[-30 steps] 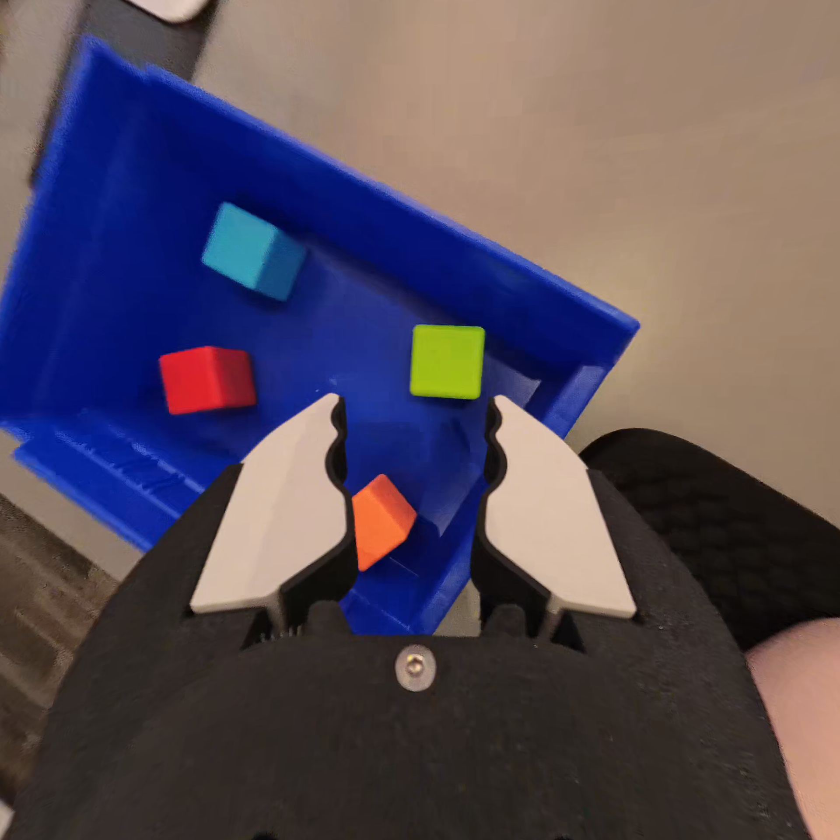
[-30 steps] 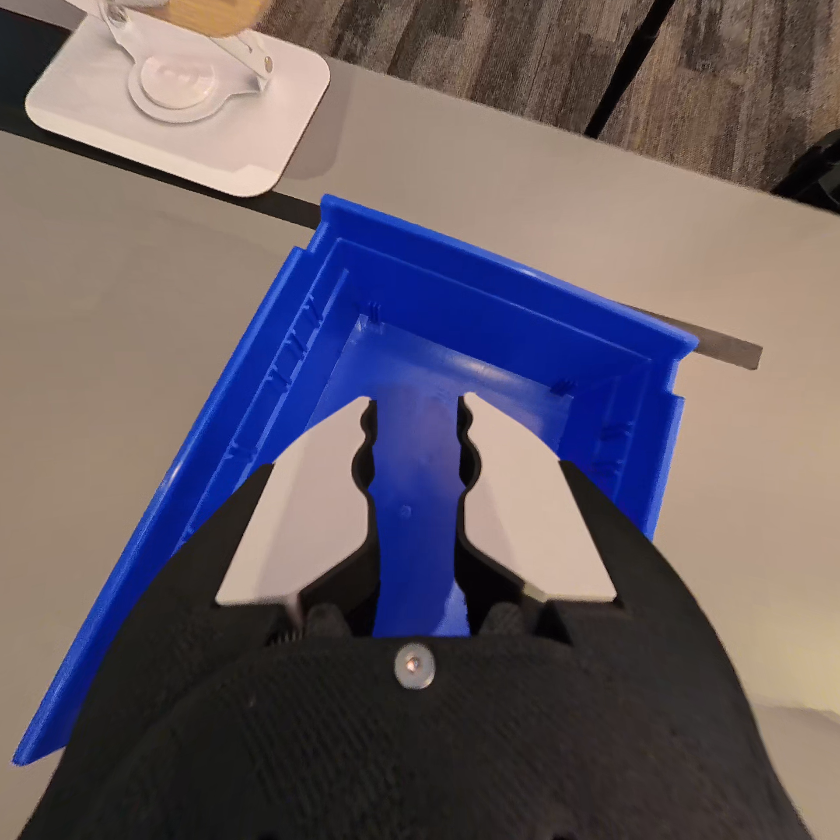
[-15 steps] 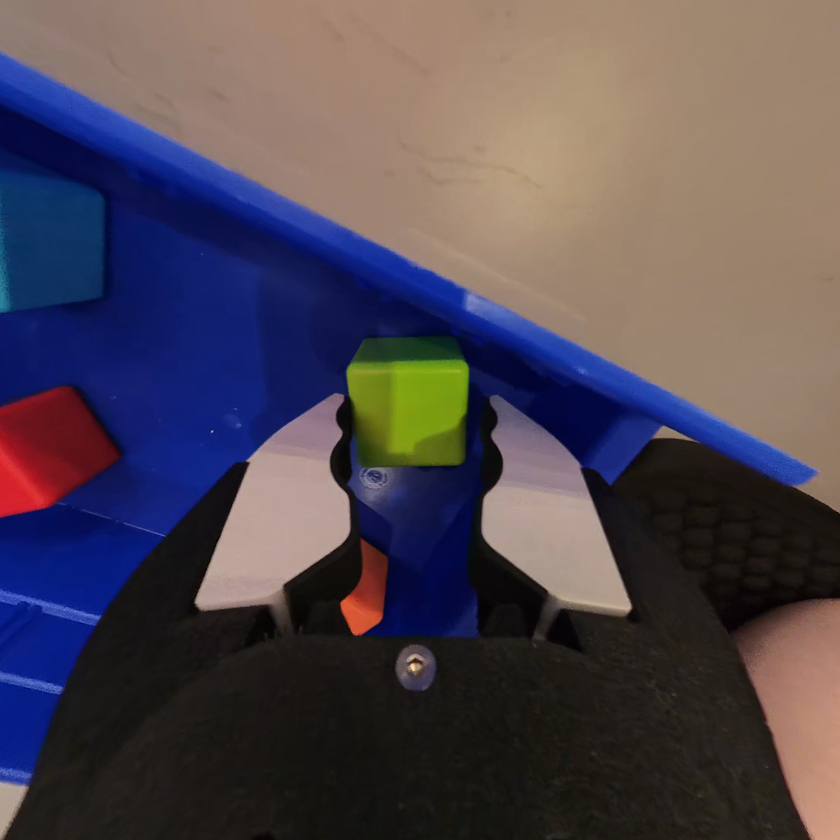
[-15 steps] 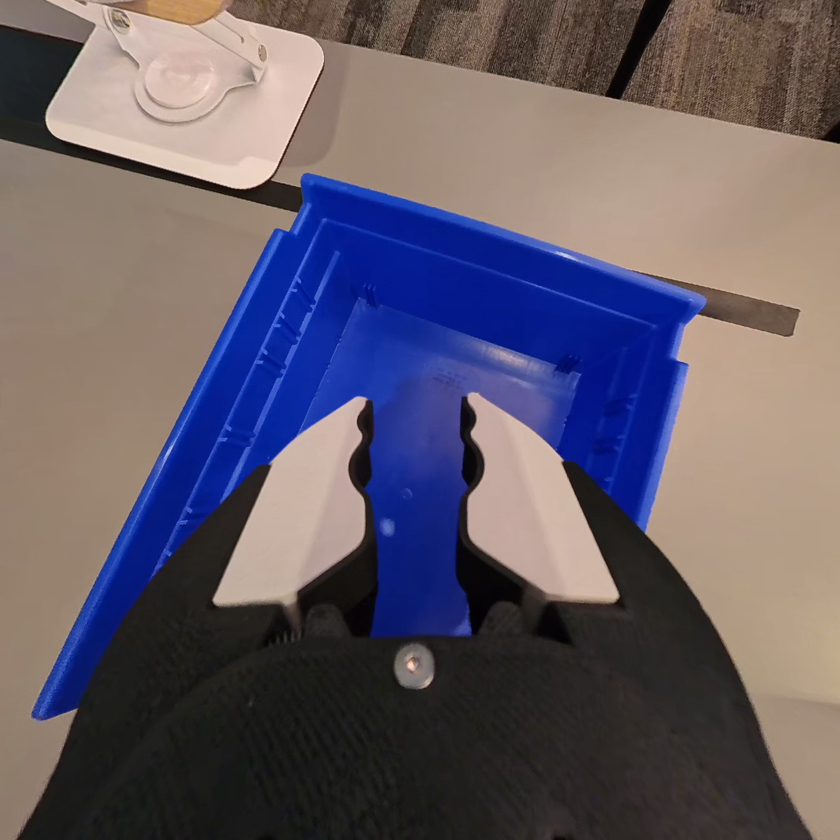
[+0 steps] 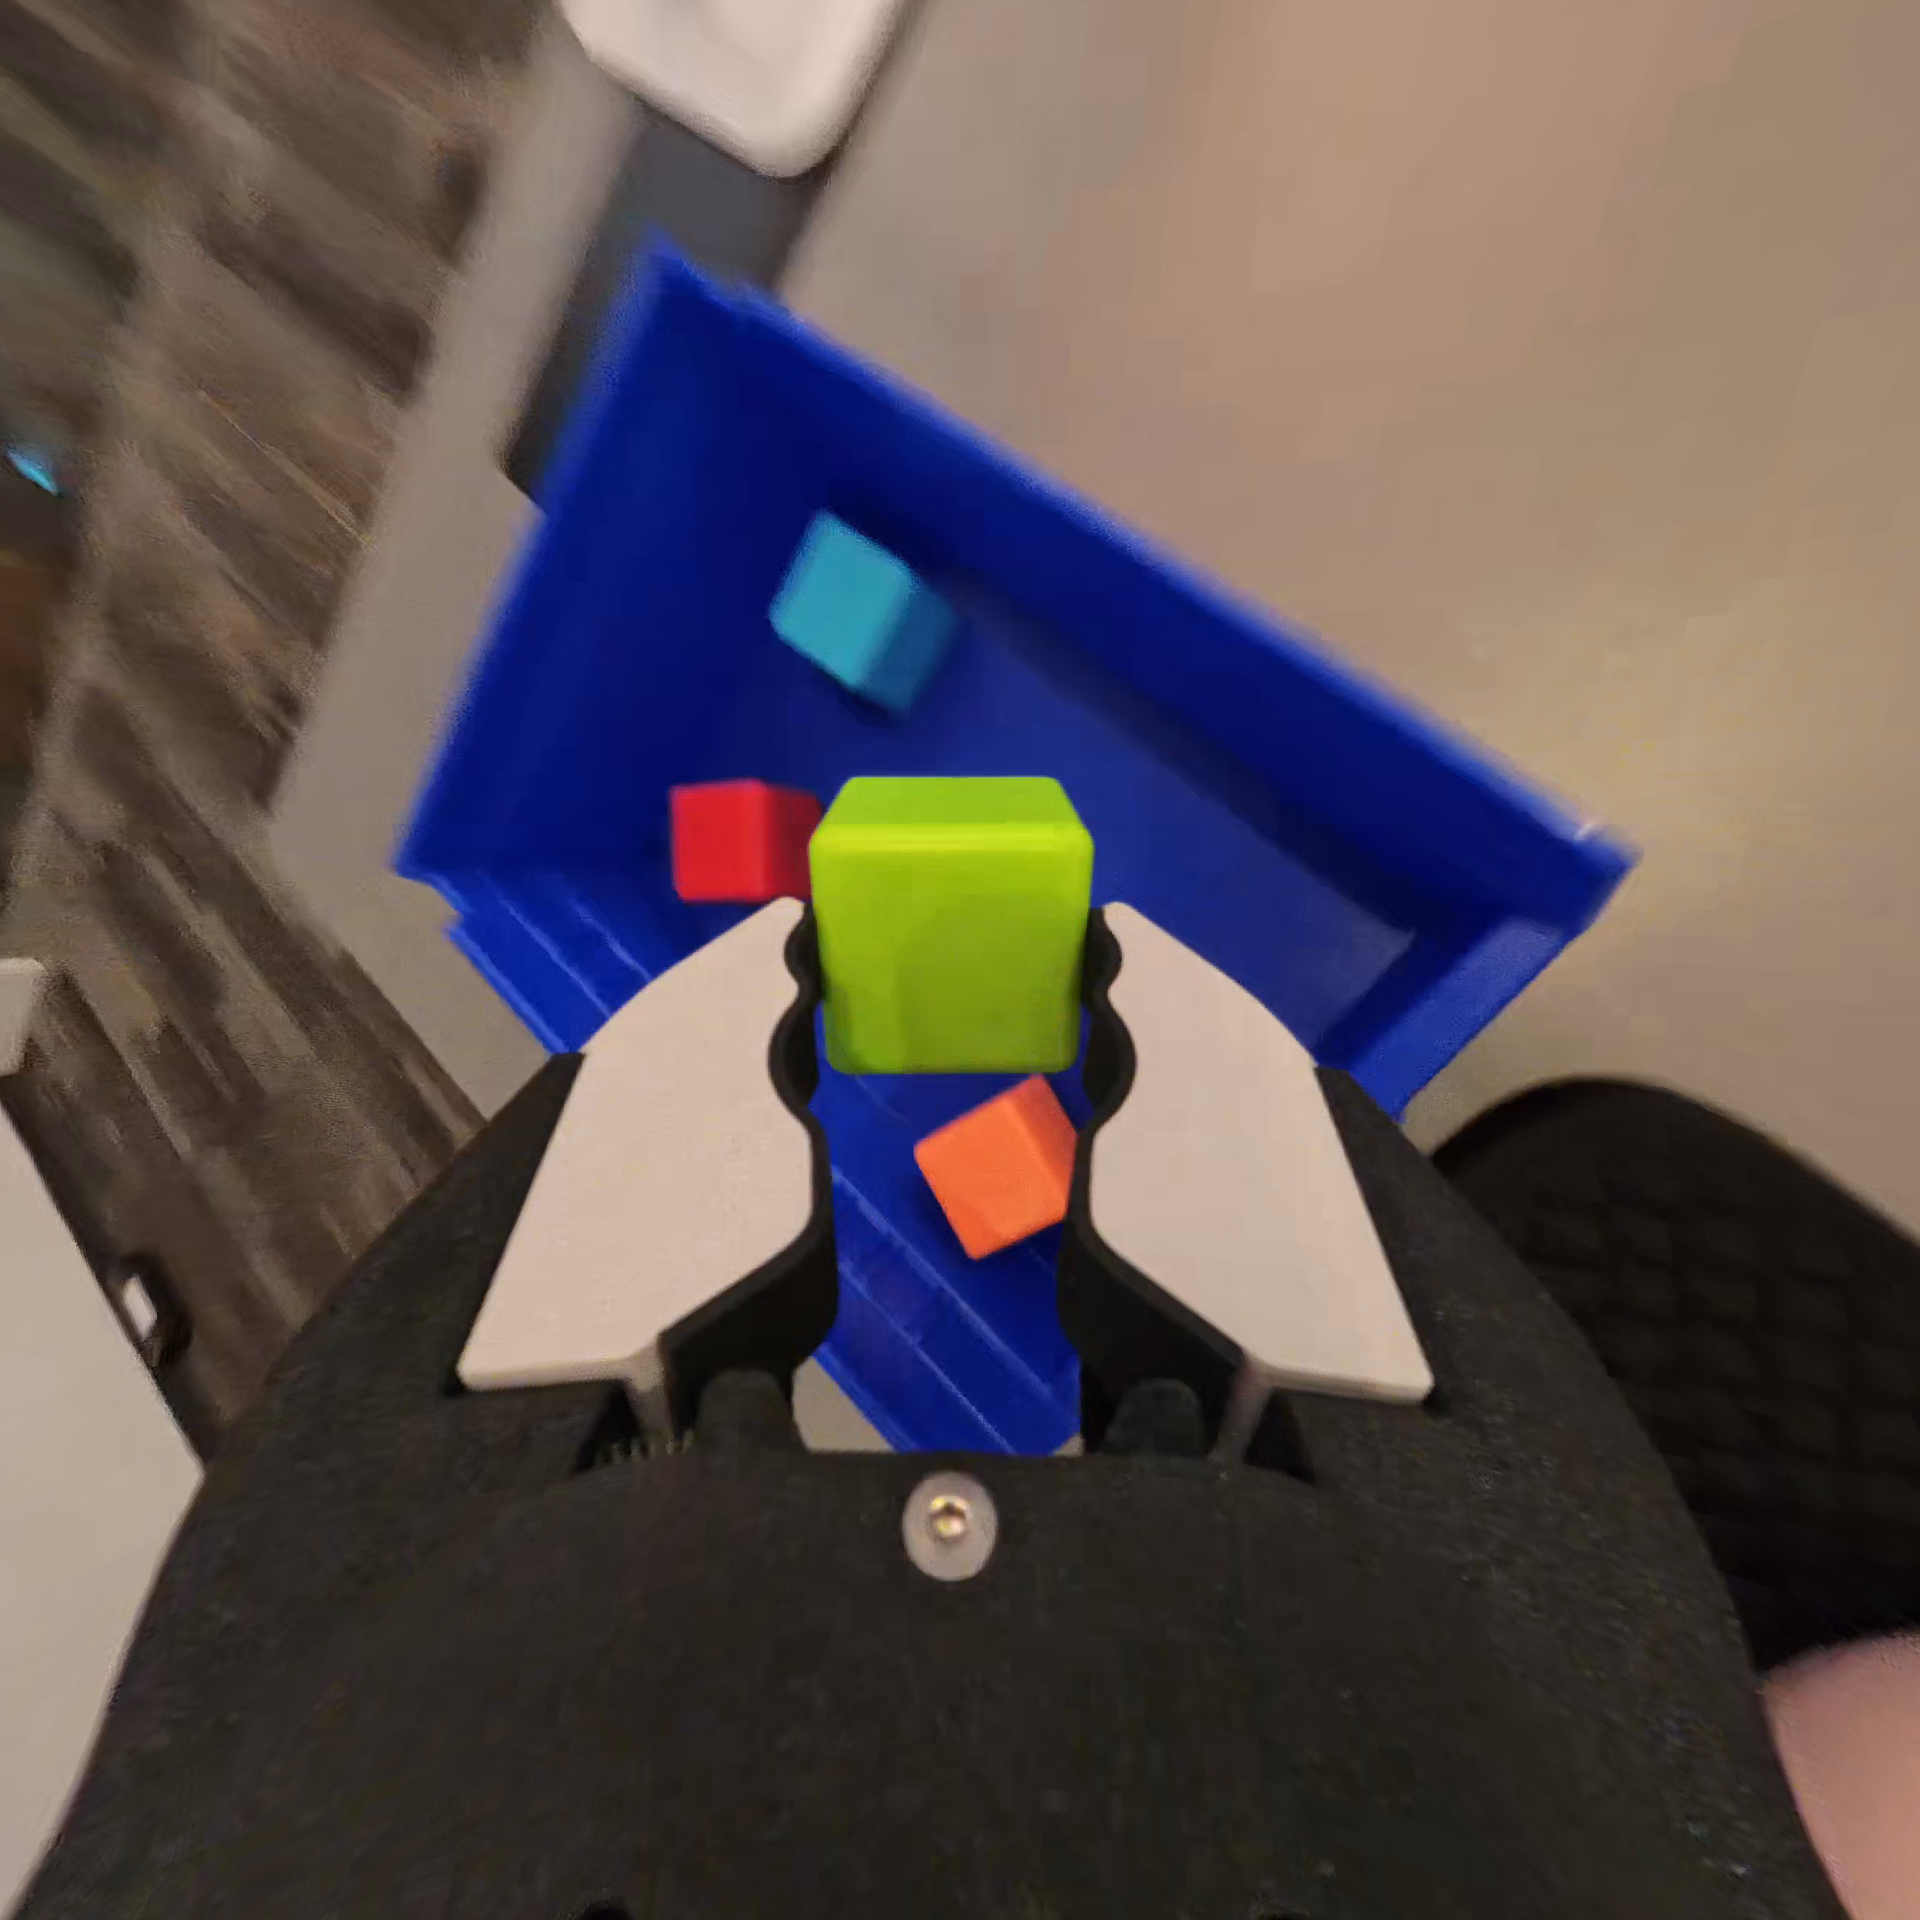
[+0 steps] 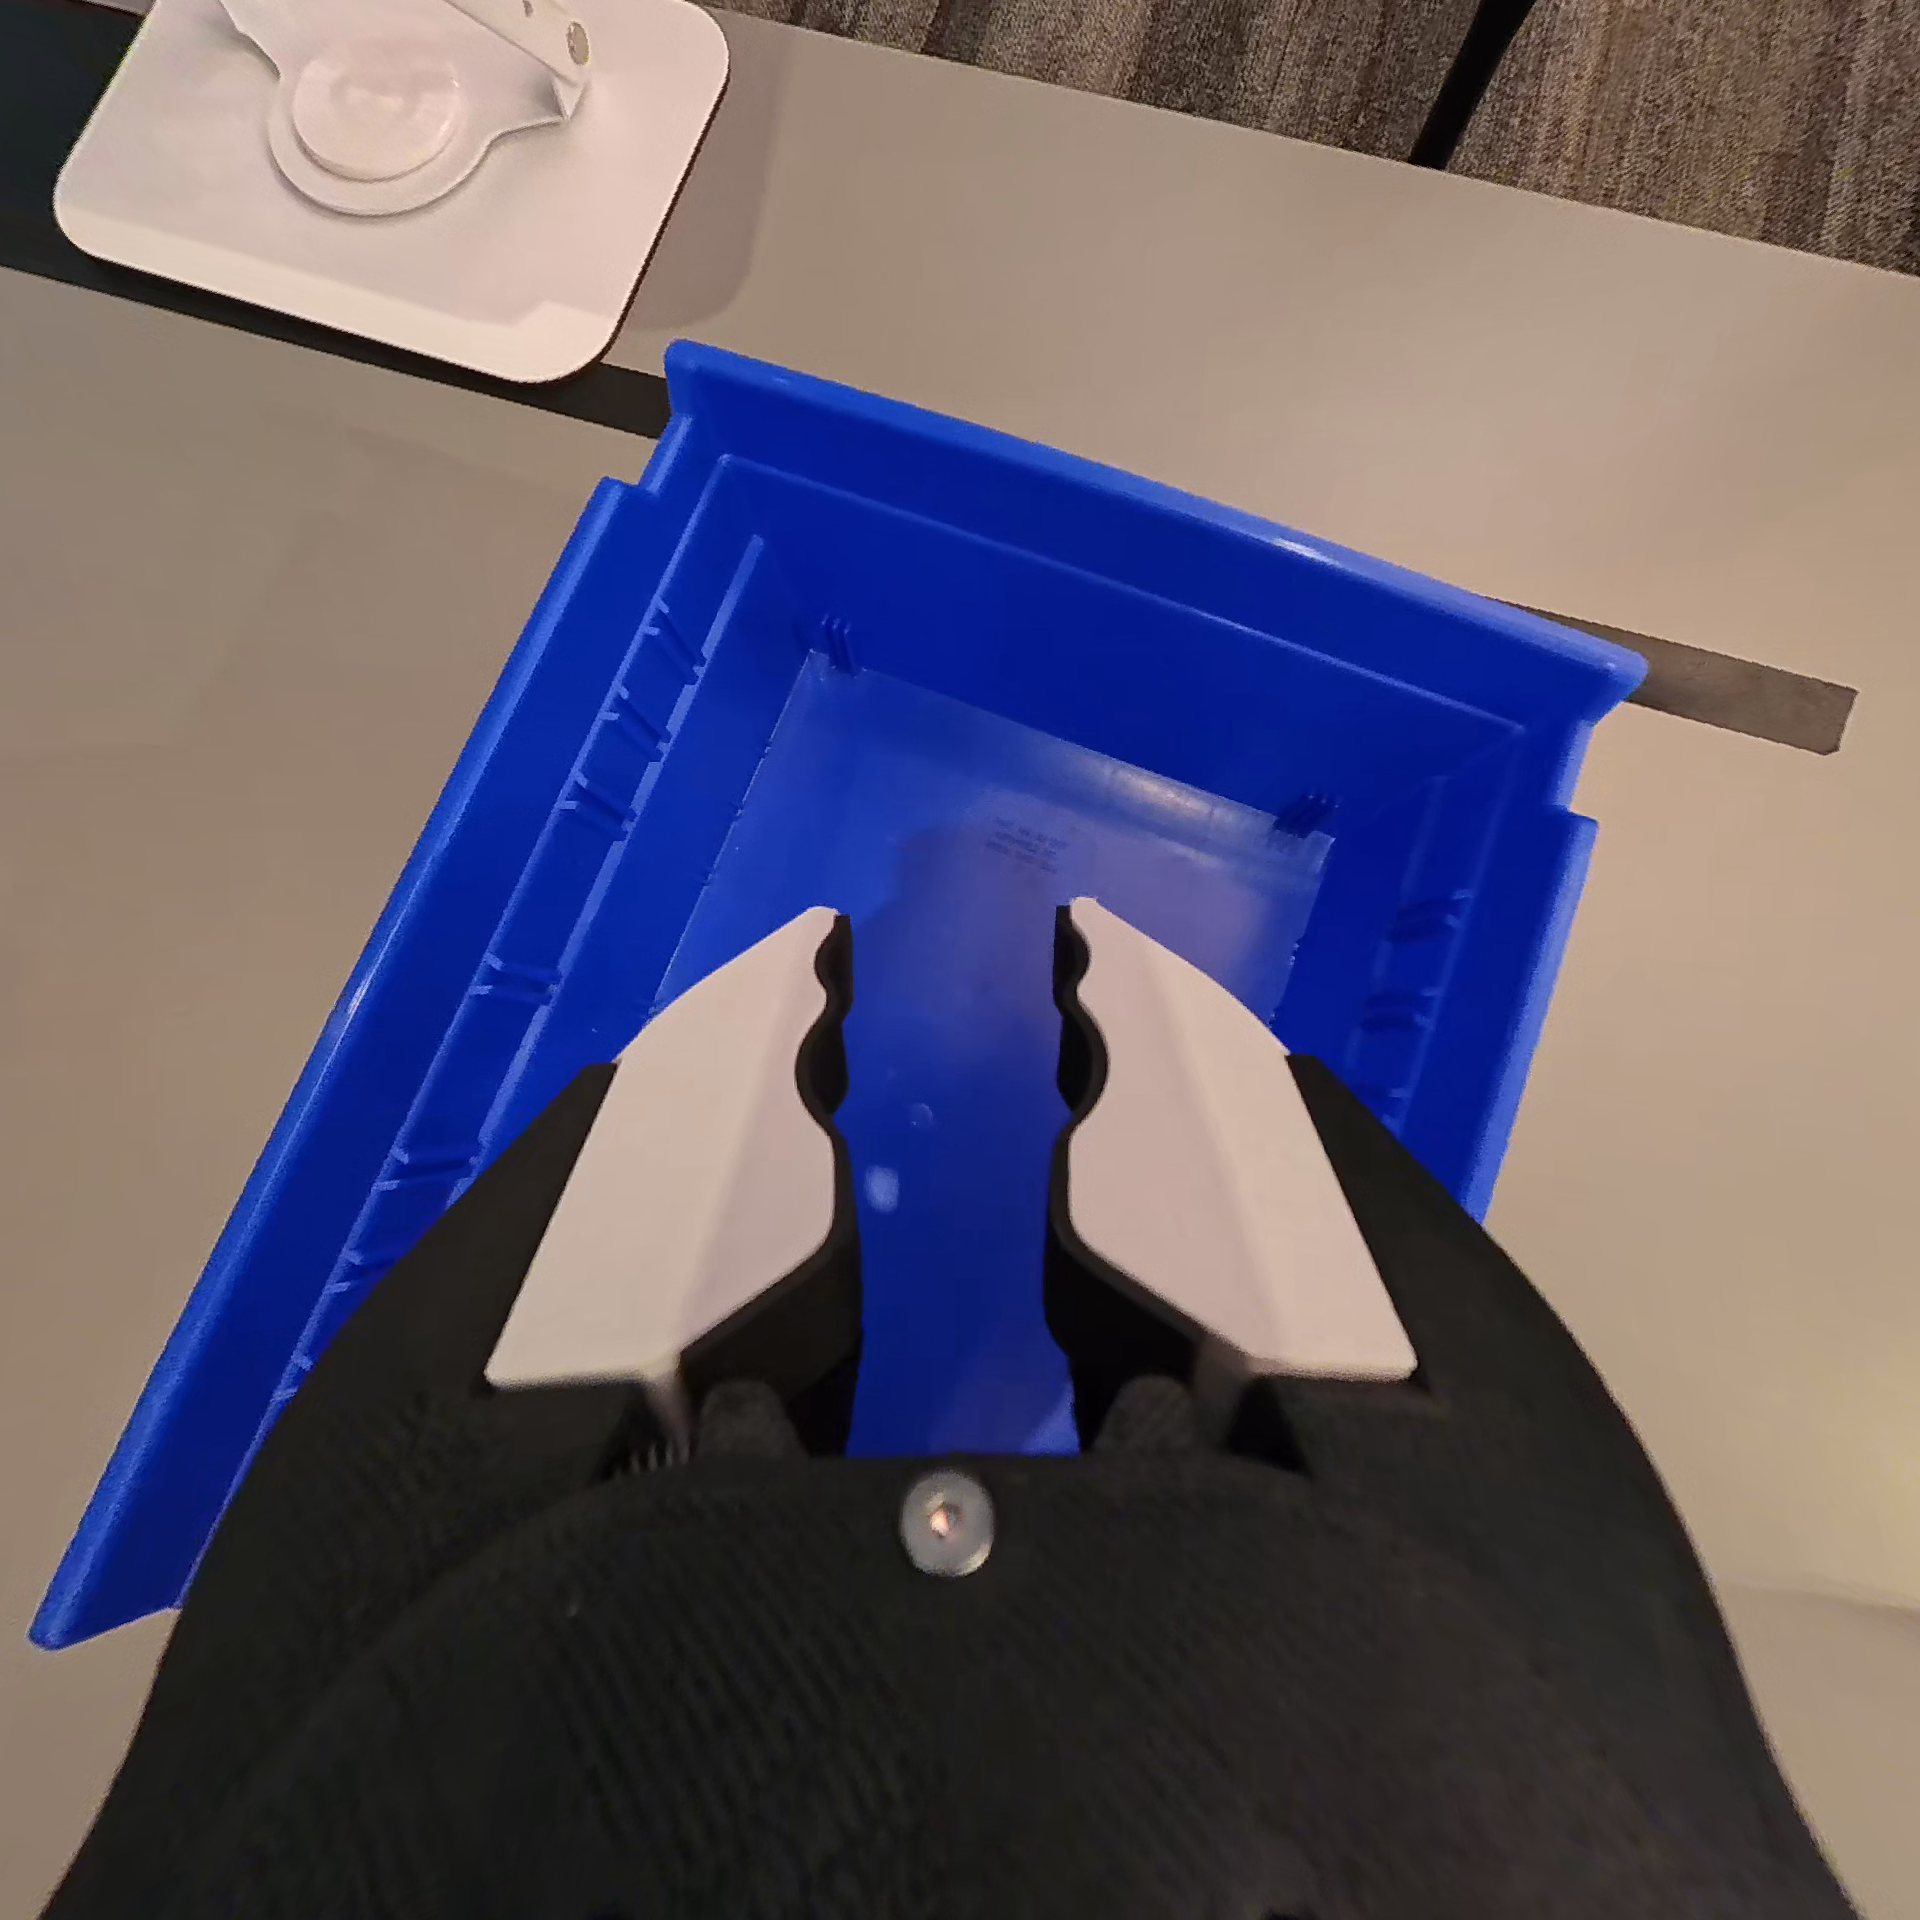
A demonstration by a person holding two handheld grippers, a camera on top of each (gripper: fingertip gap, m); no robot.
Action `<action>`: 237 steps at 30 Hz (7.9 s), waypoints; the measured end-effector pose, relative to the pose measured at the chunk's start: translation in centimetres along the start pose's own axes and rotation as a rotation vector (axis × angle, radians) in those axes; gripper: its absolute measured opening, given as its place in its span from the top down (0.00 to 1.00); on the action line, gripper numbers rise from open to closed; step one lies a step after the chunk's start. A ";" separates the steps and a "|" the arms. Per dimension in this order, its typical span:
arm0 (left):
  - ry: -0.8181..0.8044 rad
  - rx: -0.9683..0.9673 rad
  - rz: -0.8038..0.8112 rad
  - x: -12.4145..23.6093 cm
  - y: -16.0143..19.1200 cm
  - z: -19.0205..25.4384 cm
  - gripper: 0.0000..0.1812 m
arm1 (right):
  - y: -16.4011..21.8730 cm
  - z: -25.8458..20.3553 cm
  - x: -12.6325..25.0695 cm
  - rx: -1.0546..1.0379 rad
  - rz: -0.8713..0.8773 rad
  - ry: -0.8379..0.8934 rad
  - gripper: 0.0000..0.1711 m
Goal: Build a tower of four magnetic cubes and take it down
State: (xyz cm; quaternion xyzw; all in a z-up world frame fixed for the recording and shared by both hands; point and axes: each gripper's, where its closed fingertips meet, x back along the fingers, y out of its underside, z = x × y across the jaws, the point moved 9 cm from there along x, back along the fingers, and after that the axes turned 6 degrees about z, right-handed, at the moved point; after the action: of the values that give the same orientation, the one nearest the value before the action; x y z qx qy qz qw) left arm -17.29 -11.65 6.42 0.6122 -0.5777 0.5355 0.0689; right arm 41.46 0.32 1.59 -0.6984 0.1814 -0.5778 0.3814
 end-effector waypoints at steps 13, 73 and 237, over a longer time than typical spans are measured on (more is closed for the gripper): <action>0.297 -0.132 0.247 -10.6 -15.9 12.1 0.73 | -0.1 -1.0 -0.2 0.030 -0.024 -0.035 0.77; 0.044 0.607 -0.738 -6.4 8.9 -1.3 0.71 | 2.0 -2.2 -3.5 0.094 -0.265 -0.098 0.73; 0.253 0.166 0.077 -13.1 -17.2 12.4 0.73 | 3.8 -3.2 -4.4 0.204 -0.481 -0.104 0.73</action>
State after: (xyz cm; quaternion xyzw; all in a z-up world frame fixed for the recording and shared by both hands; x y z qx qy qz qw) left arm 6.43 -6.52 0.79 0.5208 -0.5412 0.6565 0.0695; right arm 37.93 -0.09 -4.02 -0.7082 -0.0688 -0.6304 0.3104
